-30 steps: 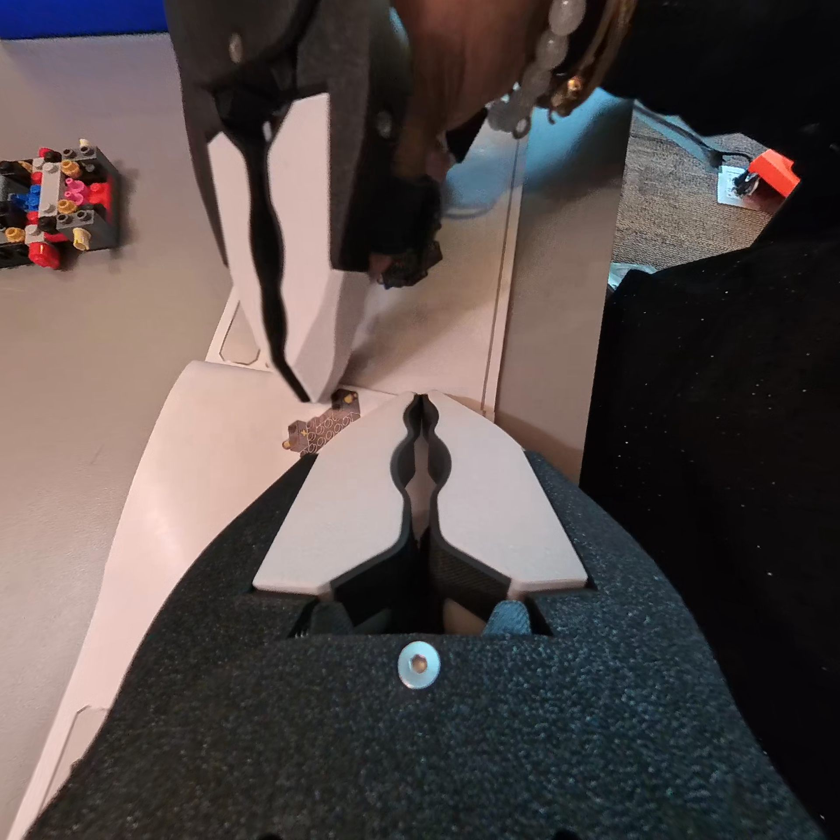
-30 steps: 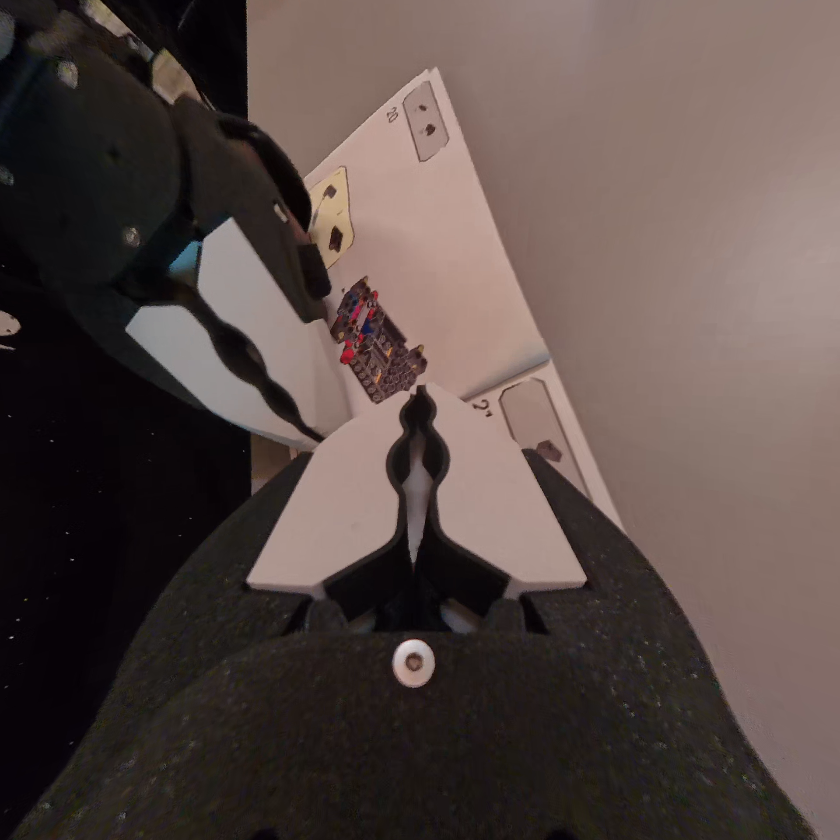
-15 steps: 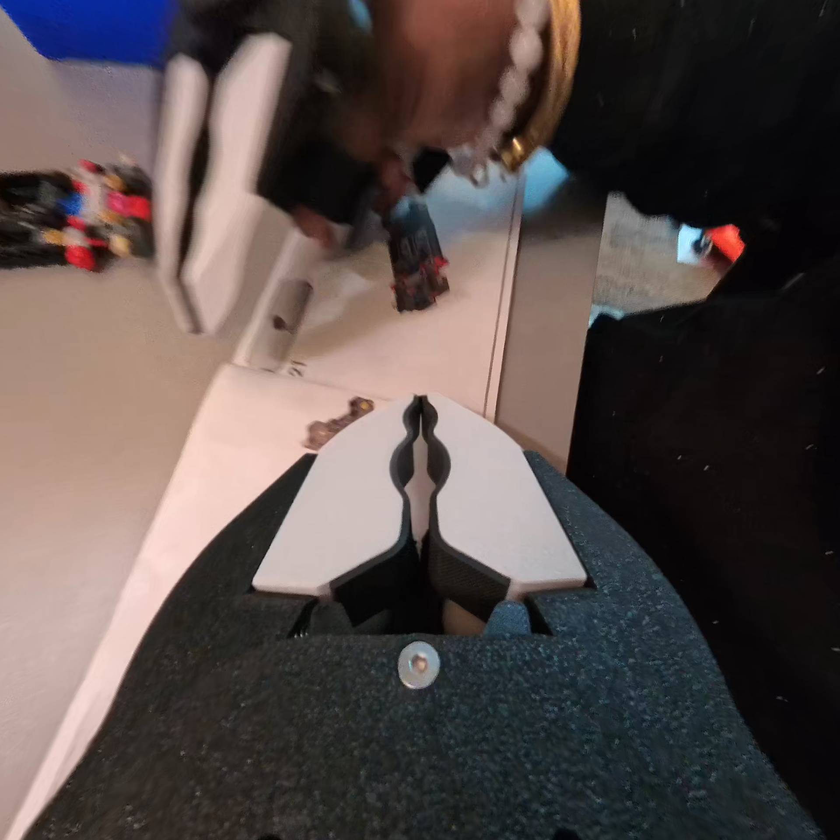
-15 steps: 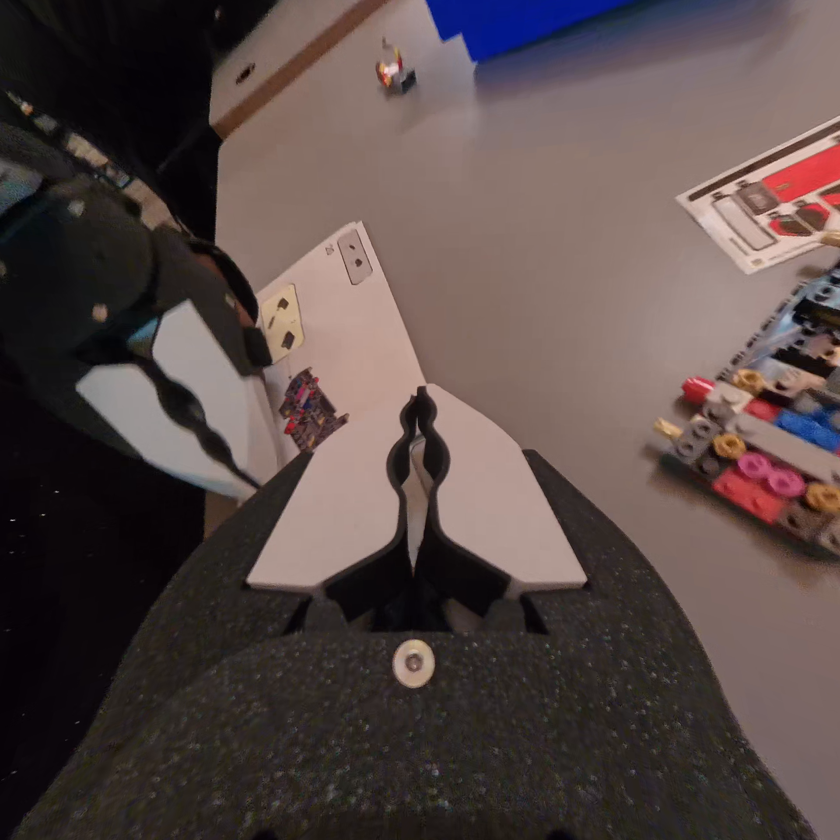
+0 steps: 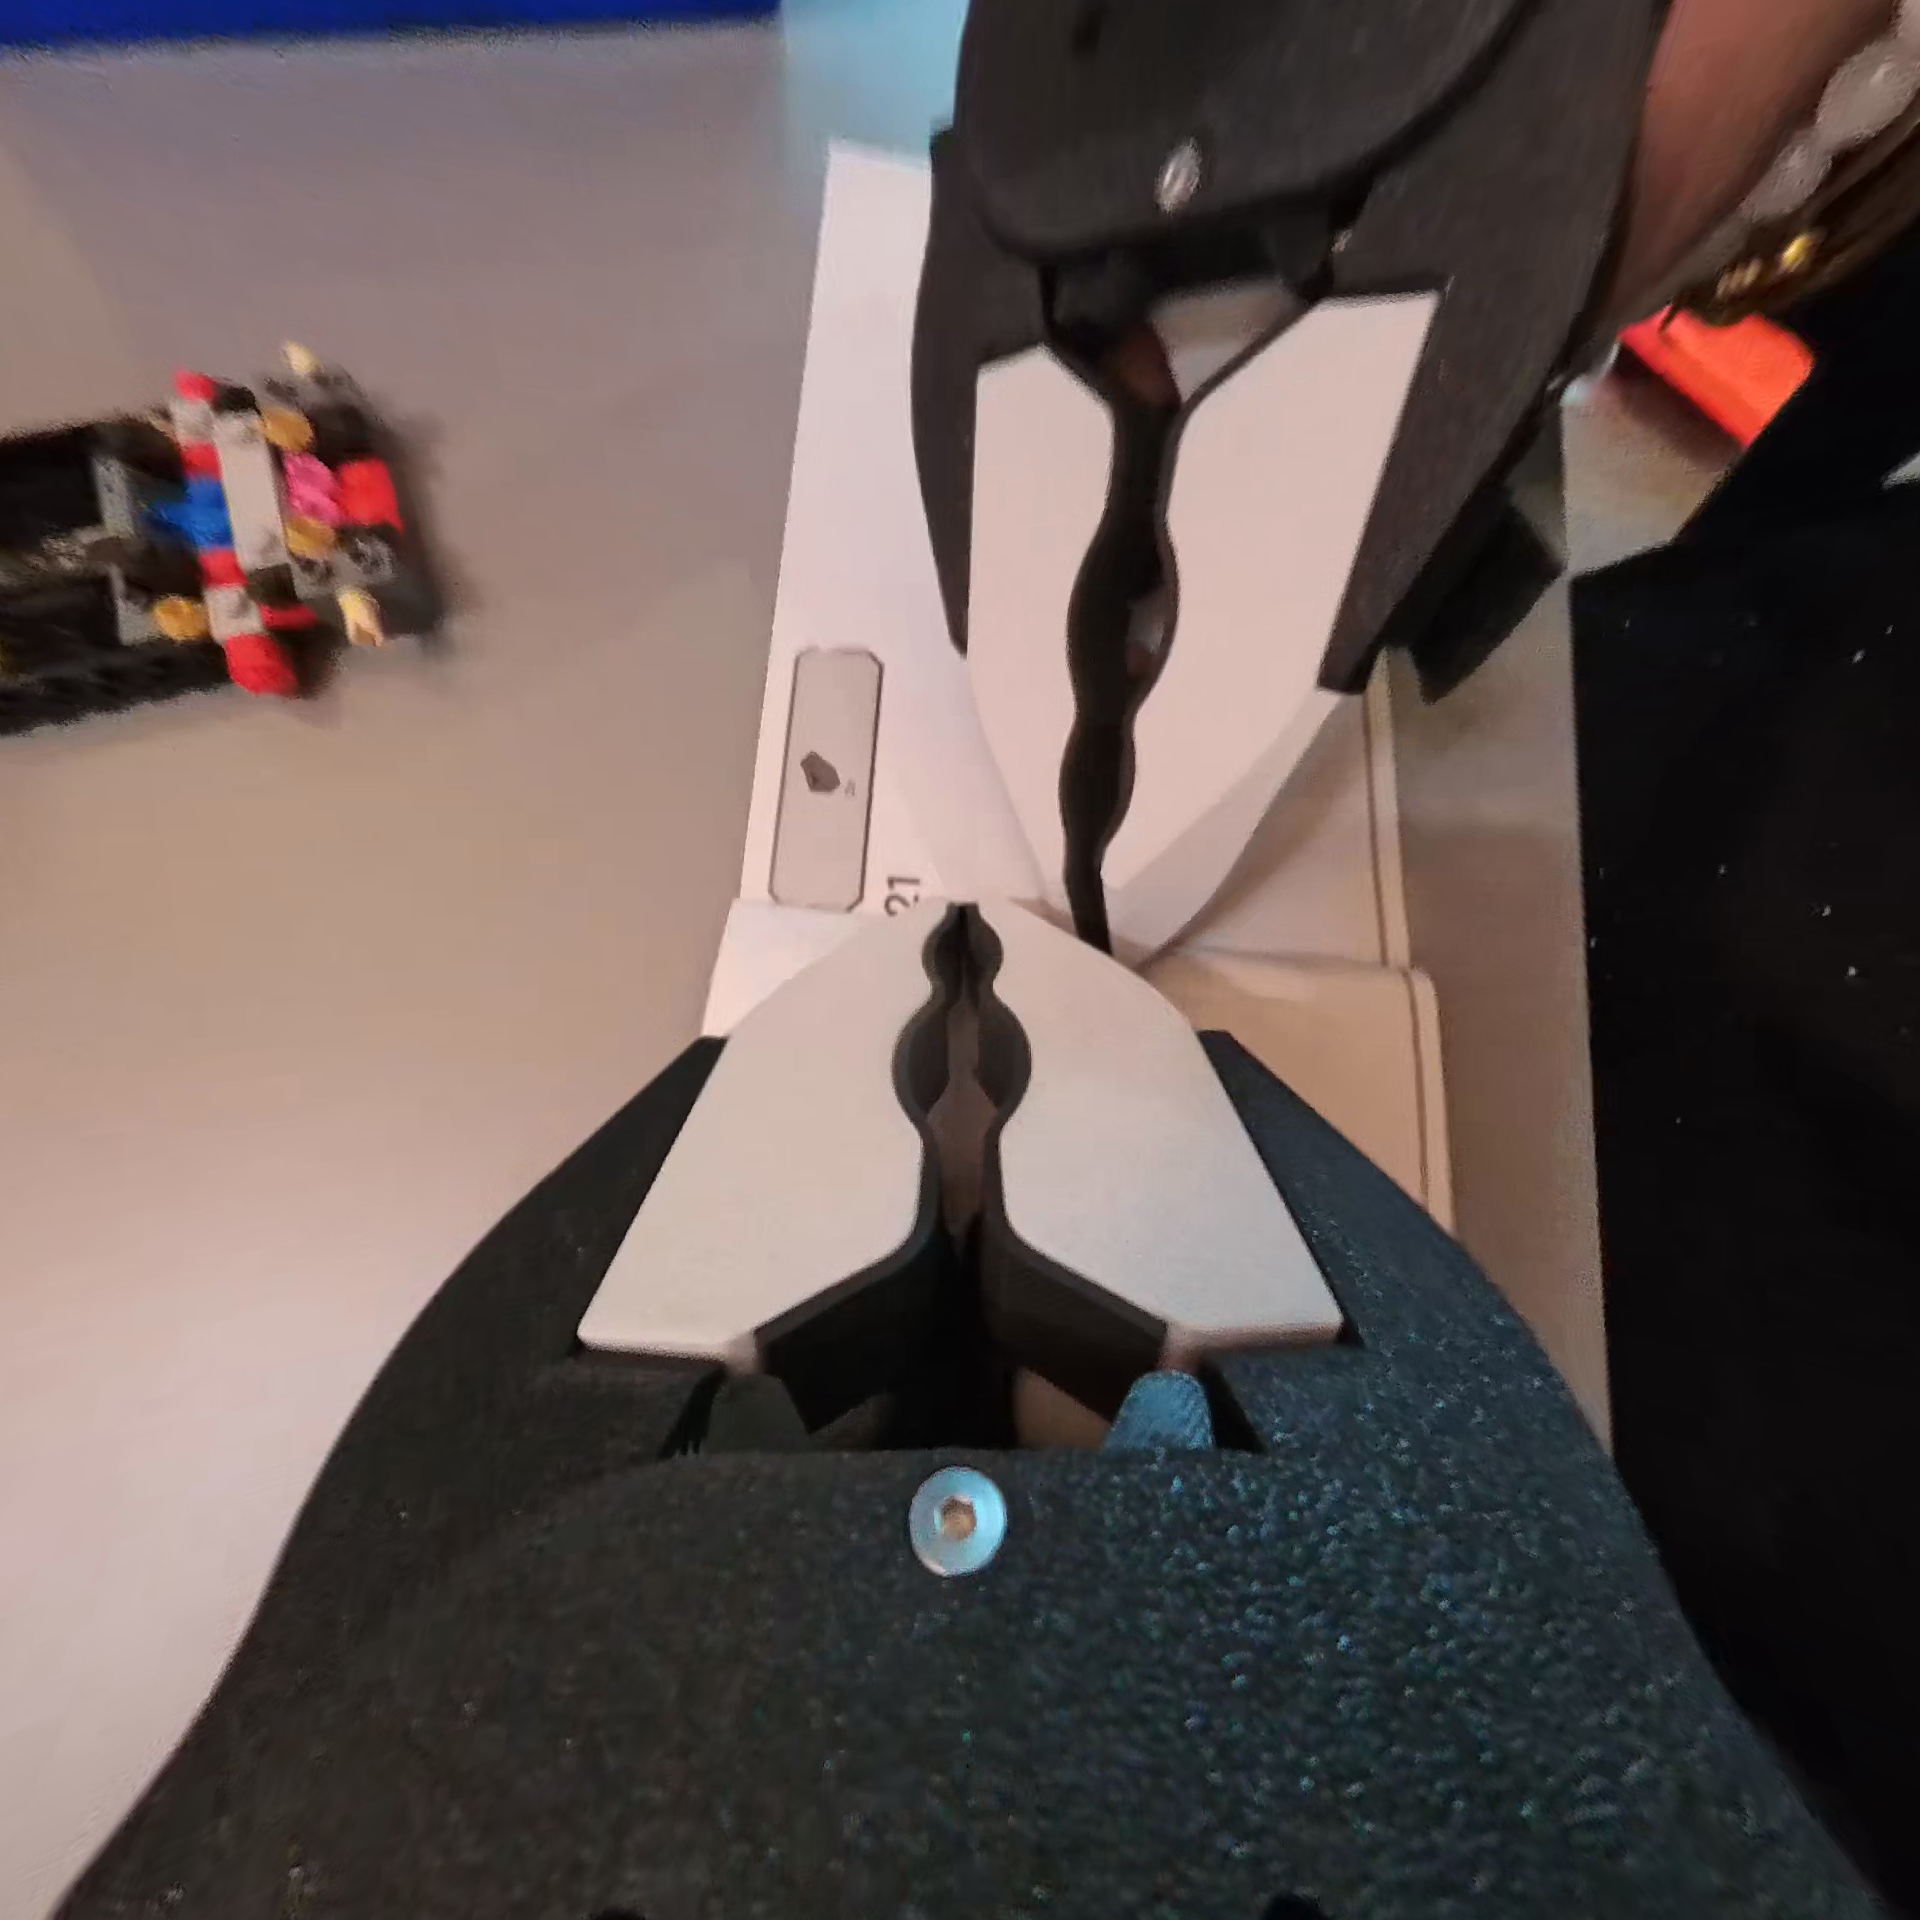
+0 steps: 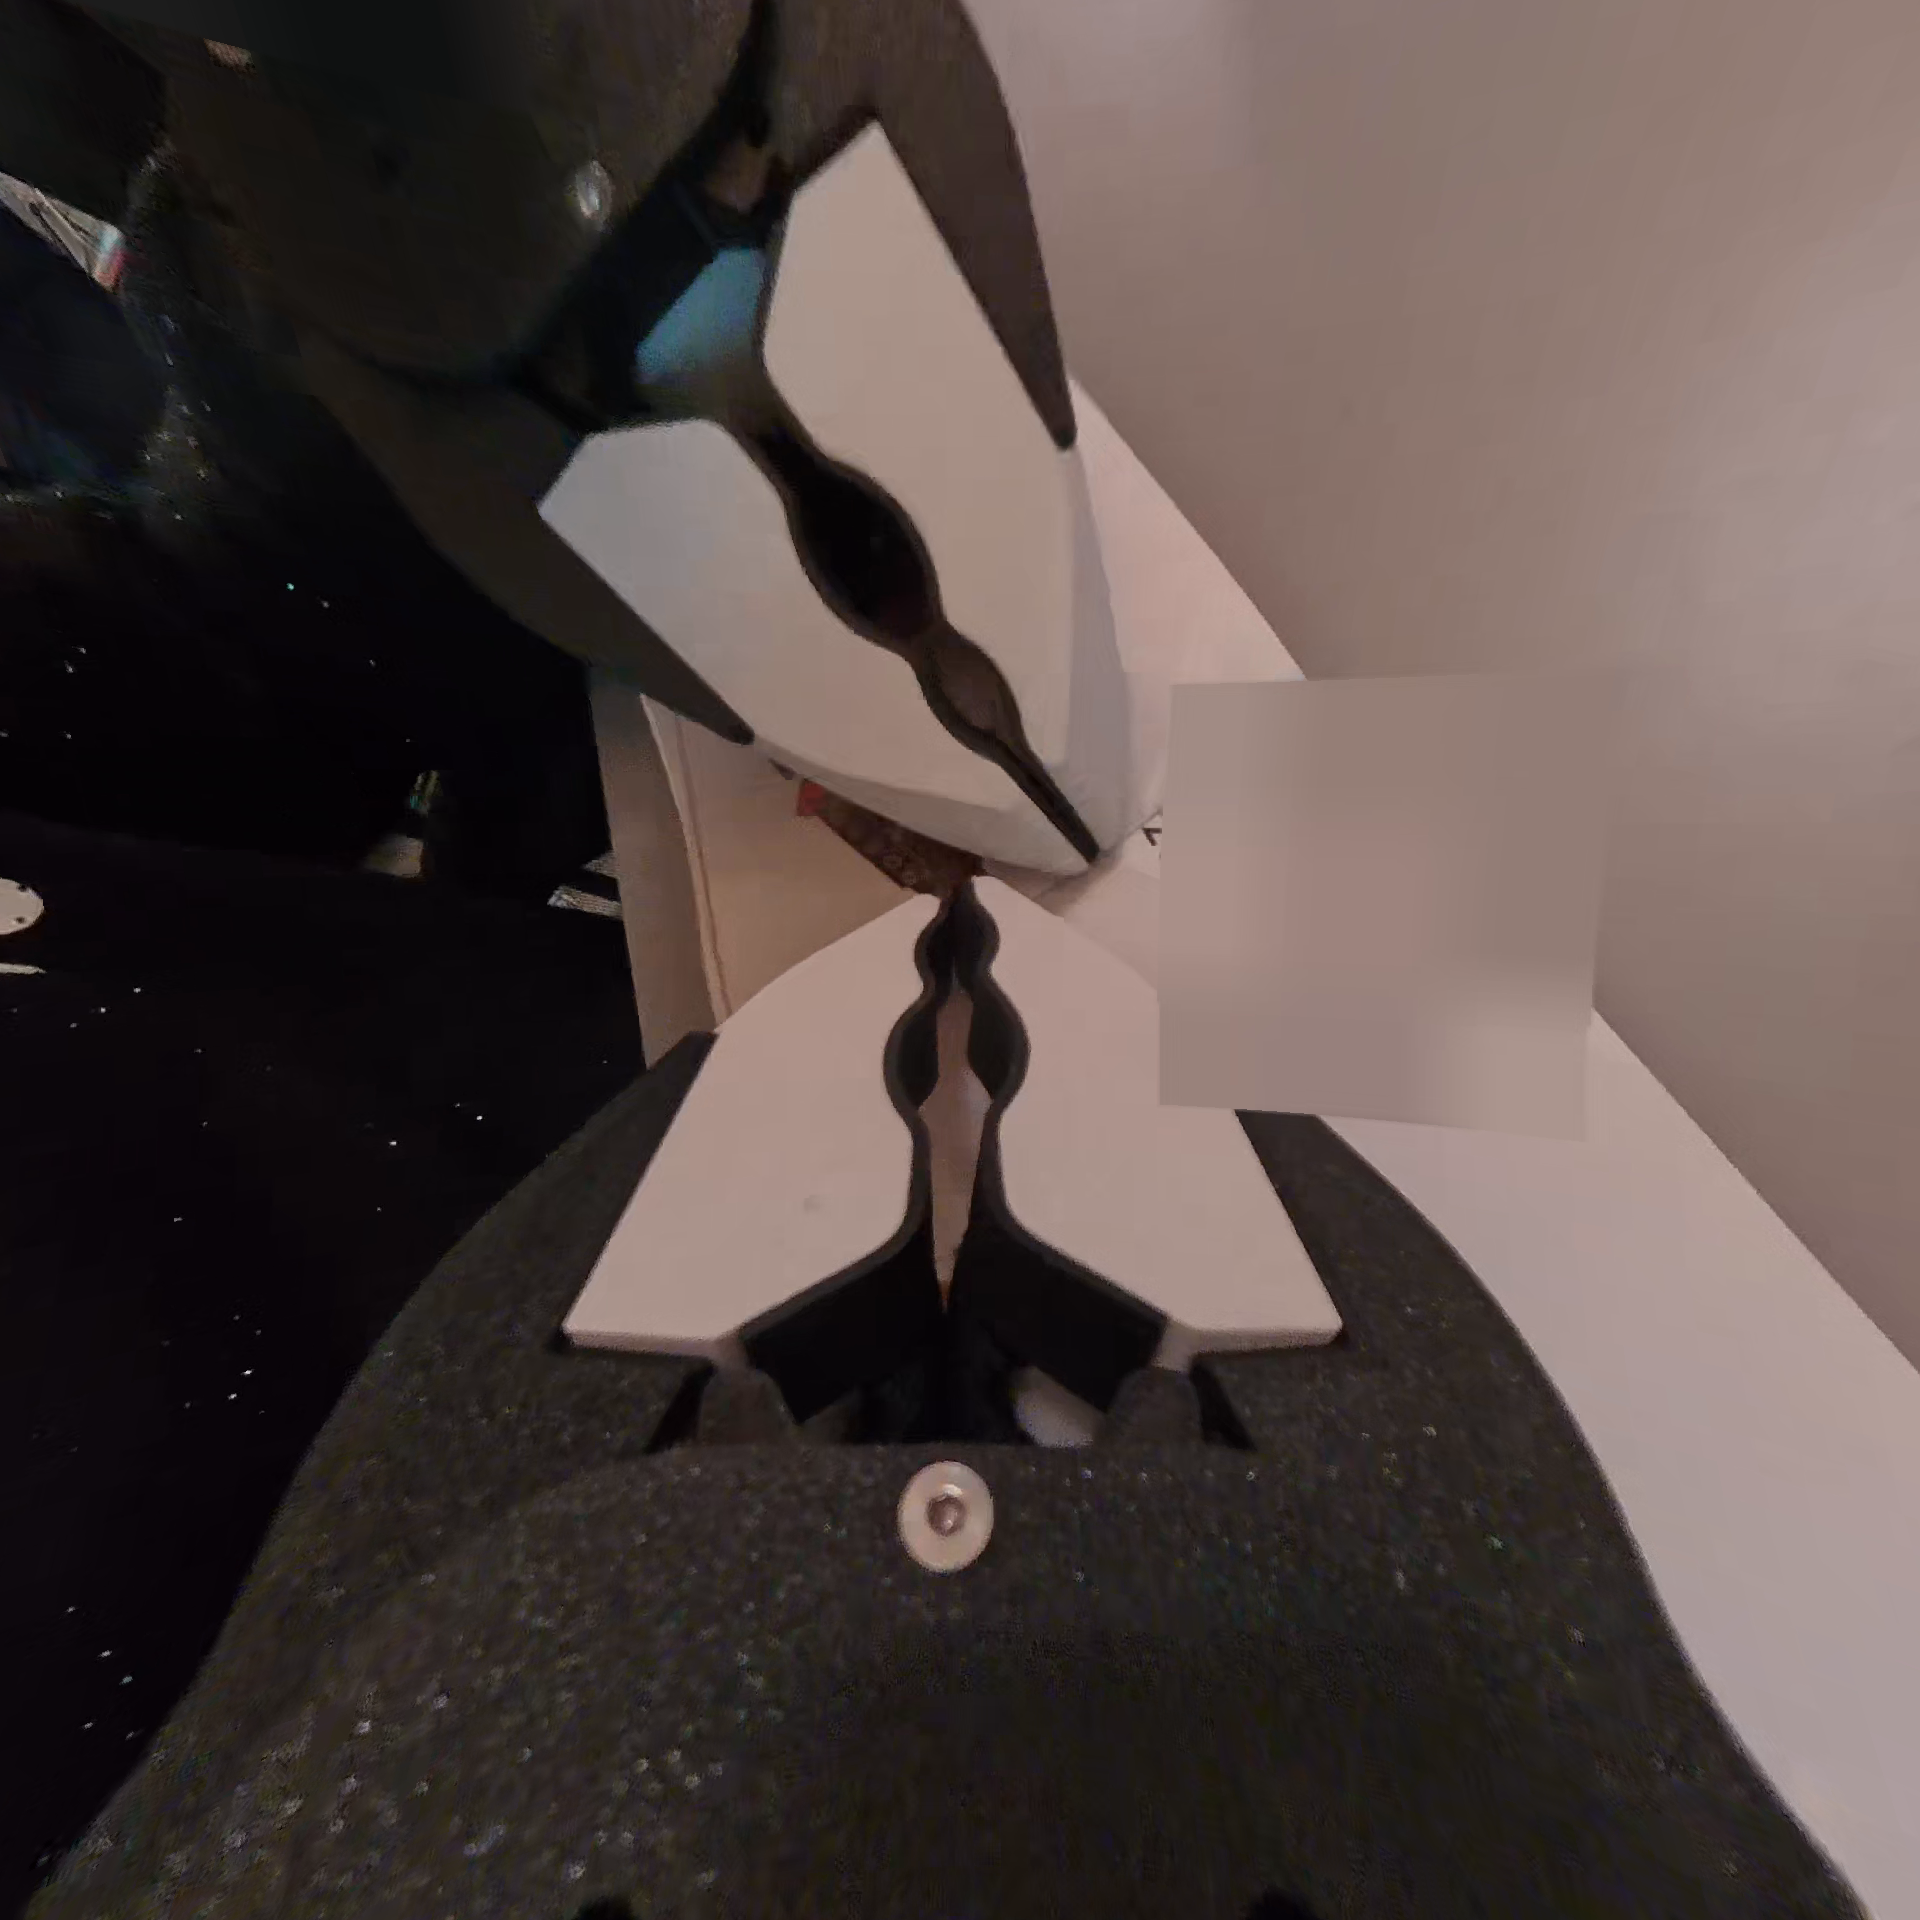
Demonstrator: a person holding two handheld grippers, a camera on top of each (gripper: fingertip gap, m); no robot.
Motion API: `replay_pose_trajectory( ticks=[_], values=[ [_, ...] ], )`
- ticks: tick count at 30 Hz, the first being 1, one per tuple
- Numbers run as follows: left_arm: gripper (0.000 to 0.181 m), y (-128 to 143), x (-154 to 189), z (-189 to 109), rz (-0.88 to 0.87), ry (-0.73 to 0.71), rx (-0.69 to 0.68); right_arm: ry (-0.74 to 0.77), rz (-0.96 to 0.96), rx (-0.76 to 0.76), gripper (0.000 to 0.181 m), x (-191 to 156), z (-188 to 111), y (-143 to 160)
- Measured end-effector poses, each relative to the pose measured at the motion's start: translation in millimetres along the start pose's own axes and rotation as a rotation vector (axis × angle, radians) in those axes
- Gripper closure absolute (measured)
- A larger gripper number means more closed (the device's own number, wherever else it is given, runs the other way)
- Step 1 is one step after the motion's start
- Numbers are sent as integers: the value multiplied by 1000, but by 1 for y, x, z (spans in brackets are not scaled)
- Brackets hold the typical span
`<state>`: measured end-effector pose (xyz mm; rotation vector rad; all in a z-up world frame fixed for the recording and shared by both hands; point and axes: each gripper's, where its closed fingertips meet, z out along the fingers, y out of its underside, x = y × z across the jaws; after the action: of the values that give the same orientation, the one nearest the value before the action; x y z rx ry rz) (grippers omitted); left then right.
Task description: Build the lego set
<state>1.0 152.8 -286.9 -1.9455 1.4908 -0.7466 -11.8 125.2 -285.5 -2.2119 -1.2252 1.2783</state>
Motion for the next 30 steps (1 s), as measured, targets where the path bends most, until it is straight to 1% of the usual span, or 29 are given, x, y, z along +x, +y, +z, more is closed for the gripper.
replay_pose_trajectory(
  ticks=[3, 6, 11, 12, 14, 16, 17, 20, 24, 27, 30],
  values=[
    [181, 1, 1, 0, -27, 6, 22, -12, 14, -7, 181, -2, 0, 4],
    [181, 1, 1, 0, -17, -2, 24, 10, -8, -29, 181, -7, -1, 13],
    [181, 1, 1, 0, 5, -20, 26, -4, -56, -67, 181, -25, -1, 31],
    [181, 1, 1, 0, 4, -20, 26, 2, -69, -77, 181, -26, -2, 31],
    [181, 1, 1, 0, 2, -16, 25, 37, -86, -36, 181, -17, -3, 19],
    [181, 1, 1, 1, 4, -17, 24, 12, -62, -7, 181, -15, 0, 10],
    [181, 1, 1, 1, 8, -21, 25, 6, -64, -15, 181, -14, 3, 10],
    [181, 1, 1, 1, 17, -27, 26, -31, -84, -45, 181, -28, 10, 19],
    [181, 1, 1, 1, 3, -6, 26, -45, -112, -57, 180, -48, 15, 34],
    [181, 1, 1, 1, 13, -14, 27, -53, -113, -53, 180, -55, 16, 39],
    [181, 1, 1, 1, 23, -23, 28, -100, -123, -67, 181, -59, 14, 40]
  ],
)
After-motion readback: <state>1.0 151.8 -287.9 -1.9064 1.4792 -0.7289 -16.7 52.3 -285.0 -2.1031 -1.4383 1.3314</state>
